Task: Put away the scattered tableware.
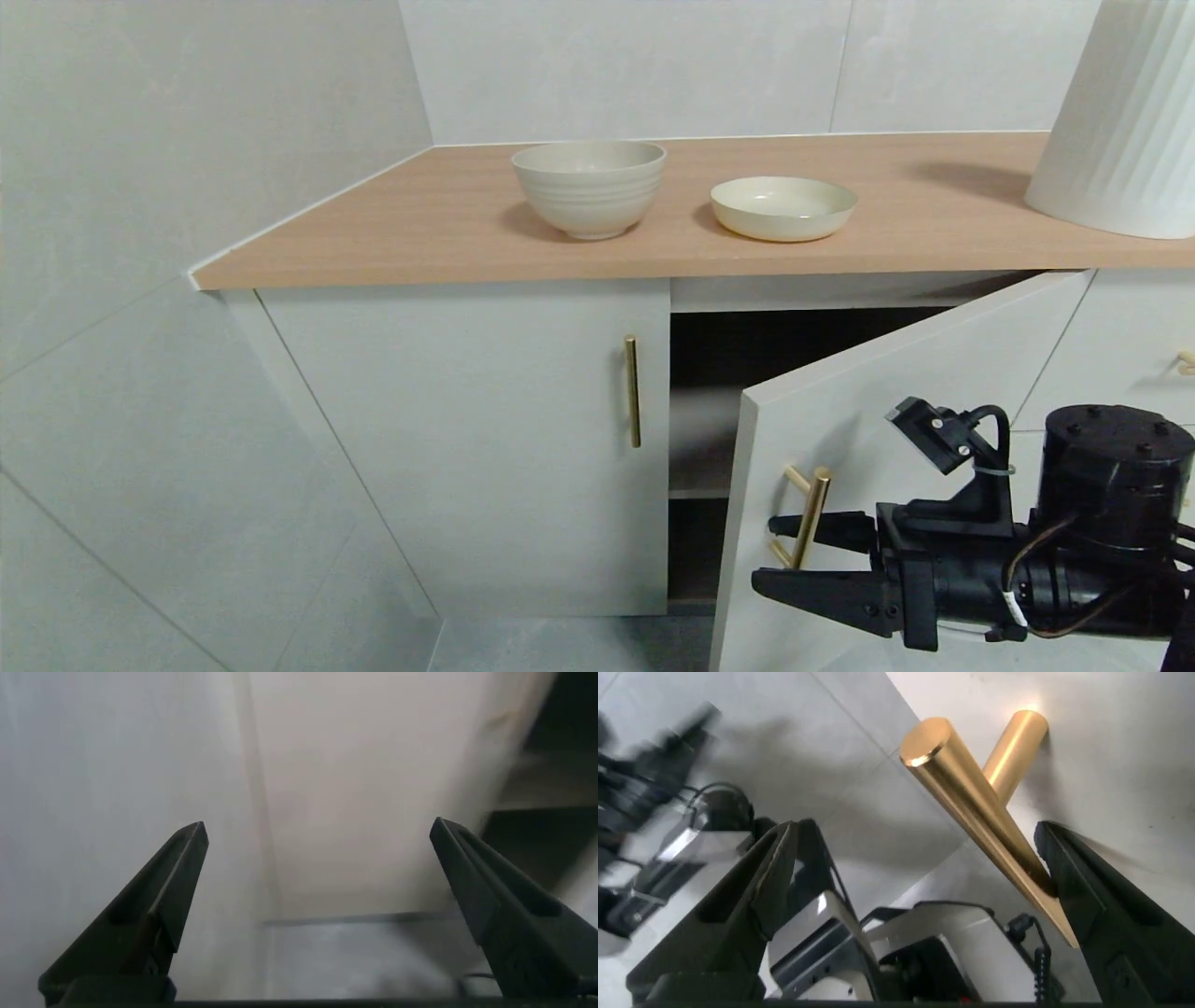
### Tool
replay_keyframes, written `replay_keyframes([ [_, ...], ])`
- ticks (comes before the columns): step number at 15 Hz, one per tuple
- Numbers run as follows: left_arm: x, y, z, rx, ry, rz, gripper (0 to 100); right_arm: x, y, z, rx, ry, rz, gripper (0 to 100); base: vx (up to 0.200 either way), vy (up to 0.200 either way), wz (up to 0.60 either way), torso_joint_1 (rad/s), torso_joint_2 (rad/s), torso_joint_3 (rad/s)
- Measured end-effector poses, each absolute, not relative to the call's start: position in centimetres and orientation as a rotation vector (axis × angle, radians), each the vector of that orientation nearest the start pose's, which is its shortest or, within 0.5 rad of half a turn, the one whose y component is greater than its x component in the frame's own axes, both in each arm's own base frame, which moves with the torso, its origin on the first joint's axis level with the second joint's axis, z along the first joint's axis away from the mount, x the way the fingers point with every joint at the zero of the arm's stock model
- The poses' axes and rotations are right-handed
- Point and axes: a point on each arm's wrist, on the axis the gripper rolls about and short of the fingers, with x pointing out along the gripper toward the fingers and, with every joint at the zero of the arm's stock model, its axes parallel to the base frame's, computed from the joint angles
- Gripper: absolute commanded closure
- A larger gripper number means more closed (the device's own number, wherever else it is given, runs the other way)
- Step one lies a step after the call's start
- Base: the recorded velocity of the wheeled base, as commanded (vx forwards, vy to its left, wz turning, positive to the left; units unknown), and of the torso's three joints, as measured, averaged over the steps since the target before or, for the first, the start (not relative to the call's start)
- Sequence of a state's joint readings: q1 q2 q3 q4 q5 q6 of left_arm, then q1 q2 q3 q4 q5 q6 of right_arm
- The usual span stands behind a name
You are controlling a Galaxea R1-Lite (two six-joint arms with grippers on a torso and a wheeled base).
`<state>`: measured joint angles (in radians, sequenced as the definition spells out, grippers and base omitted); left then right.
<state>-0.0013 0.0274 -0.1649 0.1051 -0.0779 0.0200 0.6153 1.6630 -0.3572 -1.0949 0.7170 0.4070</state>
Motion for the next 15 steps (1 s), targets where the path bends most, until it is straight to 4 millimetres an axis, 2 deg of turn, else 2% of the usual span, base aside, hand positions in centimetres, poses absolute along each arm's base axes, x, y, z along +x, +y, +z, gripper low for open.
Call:
replay_keyframes([
  [2, -3.7, -0.4, 14.6, 0.014, 0.006, -0.198, 0, 18.2, 14.8, 13.1, 0.349, 0.489, 1.265, 0, 0.0, 0.0, 0.0, 0.0, 0.0, 0.0],
  [3, -3.1, -0.5, 16.6, 0.006, 0.044, -0.257, 0, 17.8, 14.8, 13.1, 0.346, 0.491, 1.276, 0, 0.0, 0.0, 0.0, 0.0, 0.0, 0.0],
  [5, -0.5, -0.8, 20.5, -0.017, 0.144, -0.378, 0, 17.4, 14.6, 13.3, 0.345, 0.487, 1.277, 0, 0.0, 0.0, 0.0, 0.0, 0.0, 0.0],
  [7, 3.3, -1.2, 23.0, -0.052, 0.268, -0.514, 0, 17.3, 14.5, 13.4, 0.346, 0.484, 1.28, 0, 0.0, 0.0, 0.0, 0.0, 0.0, 0.0],
  [9, 7.3, -2.5, 24.0, -0.115, 0.413, -0.686, 0, 17.2, 14.5, 13.4, 0.345, 0.484, 1.282, 0, 0.0, 0.0, 0.0, 0.0, 0.0, 0.0],
  [10, 9.3, -3.8, 24.1, -0.161, 0.483, -0.774, 0, 17.2, 14.5, 13.4, 0.345, 0.482, 1.283, 0, 0.0, 0.0, 0.0, 0.0, 0.0, 0.0],
  [12, 12.9, -7.0, 23.6, -0.25, 0.587, -0.893, 0, 17.1, 14.6, 13.5, 0.343, 0.478, 1.291, 0, 0.0, 0.0, 0.0, 0.0, 0.0, 0.0],
  [15, 17.7, -11.8, 22.5, -0.335, 0.594, -0.997, 0, 16.9, 14.7, 13.6, 0.34, 0.471, 1.3, 0, 0.0, 0.0, 0.0, 0.0, 0.0, 0.0],
])
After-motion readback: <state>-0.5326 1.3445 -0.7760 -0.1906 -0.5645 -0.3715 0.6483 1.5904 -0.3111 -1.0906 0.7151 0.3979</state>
